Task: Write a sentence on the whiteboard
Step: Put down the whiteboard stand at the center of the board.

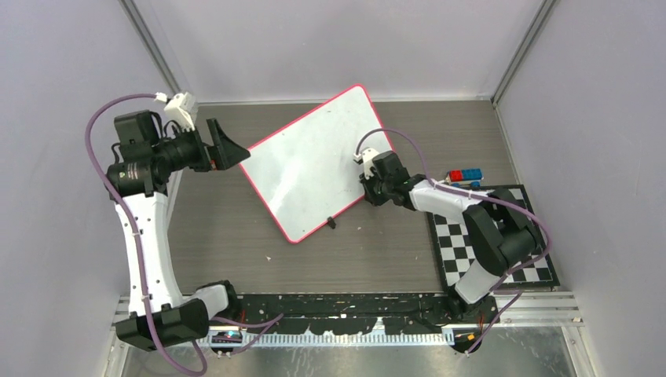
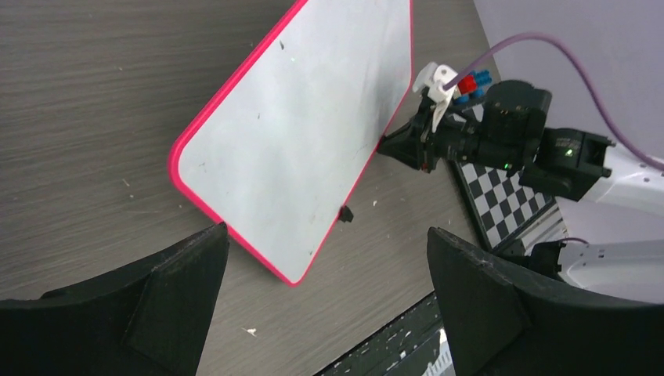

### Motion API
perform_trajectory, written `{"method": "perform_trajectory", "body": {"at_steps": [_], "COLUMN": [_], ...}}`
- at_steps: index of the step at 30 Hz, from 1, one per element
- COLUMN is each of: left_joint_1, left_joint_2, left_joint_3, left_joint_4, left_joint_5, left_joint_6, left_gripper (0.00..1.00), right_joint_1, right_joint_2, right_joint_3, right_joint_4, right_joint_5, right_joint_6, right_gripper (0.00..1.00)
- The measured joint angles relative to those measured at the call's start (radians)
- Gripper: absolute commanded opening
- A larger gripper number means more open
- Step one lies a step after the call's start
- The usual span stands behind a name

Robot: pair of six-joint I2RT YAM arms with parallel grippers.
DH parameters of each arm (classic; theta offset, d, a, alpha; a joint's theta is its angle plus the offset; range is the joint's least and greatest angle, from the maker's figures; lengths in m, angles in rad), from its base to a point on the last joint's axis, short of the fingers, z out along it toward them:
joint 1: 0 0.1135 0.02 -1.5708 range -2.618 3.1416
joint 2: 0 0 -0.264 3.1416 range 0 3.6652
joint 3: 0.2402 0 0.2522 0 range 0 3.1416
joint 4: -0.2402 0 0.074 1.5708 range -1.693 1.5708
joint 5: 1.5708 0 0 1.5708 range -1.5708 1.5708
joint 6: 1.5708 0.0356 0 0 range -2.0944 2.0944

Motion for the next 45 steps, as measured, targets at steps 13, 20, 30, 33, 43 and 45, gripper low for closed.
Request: {"method": "perform_trajectory", "body": {"at_steps": [13, 20, 30, 33, 43, 45], "left_joint_1": [-0.058, -0.061, -0.076, -0.079, -0.086, -0.088], "left_joint_2": [0.026, 0.006, -0.011, -0.008, 0.003, 0.008], "left_joint_3": [0.0, -0.001, -0.003, -0.003, -0.027, -0.029], "left_joint_4": [-0.143, -0.193, -0.235, -0.24, -0.24, -0.24], "left_joint_5": [-0.024, -0.042, -0.051, -0.049, -0.027, -0.014], "left_joint_6": [0.089, 0.122, 0.175, 0.185, 0.246, 0.259], "left_gripper": [1.0, 1.0, 1.0, 1.0, 1.0, 1.0], "right_joint_1": [-0.16, -0.205, -0.211, -0.22, -0.271, -0.282], "right_joint_2": [-0.089, -0.094, -0.068, -0.068, -0.202, -0.224], "right_joint_3": [-0.049, -0.05, -0.045, -0.024, 0.058, 0.084], "right_joint_4": [-0.104, -0.145, -0.21, -0.267, -0.49, -0.535], "right_joint_5": [-0.145, -0.186, -0.182, -0.179, -0.179, -0.18], "right_joint_6": [-0.196, -0.279, -0.314, -0.335, -0.518, -0.576], "right_gripper": [0.0, 0.11, 0.45, 0.6, 0.84, 0.88]}}
